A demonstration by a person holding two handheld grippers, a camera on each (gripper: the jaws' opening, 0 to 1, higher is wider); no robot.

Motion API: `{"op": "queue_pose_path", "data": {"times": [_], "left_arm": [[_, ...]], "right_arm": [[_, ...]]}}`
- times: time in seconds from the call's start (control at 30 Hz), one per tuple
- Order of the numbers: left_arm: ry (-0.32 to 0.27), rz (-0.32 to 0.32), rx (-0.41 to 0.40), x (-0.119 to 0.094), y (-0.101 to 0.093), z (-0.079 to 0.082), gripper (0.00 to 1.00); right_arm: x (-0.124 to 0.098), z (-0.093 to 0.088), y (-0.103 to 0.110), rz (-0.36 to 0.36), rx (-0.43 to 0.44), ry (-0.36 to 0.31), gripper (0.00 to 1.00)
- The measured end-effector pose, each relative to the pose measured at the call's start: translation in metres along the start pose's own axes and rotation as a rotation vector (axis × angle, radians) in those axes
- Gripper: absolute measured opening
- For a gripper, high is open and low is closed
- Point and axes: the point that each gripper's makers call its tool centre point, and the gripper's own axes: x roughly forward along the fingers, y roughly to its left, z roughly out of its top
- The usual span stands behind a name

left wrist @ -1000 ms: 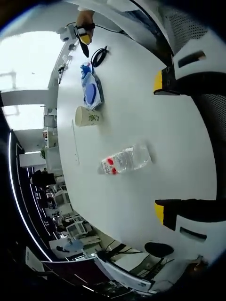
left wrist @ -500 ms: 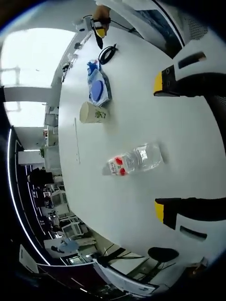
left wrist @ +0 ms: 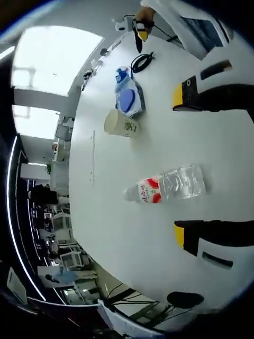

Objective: Arrange the tabletop items into an orderly group along one side of the table until the central work area is clear of visible clutter.

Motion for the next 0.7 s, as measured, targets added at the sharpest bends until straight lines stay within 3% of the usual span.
{"op": "queue_pose_path", "data": {"times": [0.23,0.47,0.7], "left_arm": [[-0.002,-0.006,-0.084,0.03,0.009,0.017,0.84],[0.13,0.04,-0.06,0.064,0.026,-0.006,0.79],[0.172,0.058,-0.059,0.085,0.03,-0.01,0.75]], "right_arm": [[-0.005,-0.006,-0.003,-0.017,0.022,-0.005,0.93],[-0.02,-0.005,-0.011,-0.05,0.049,-0.042,0.92],[-0.025,-0.01,-0.01,-0.053,0.088,-0.063,0.91]]}}
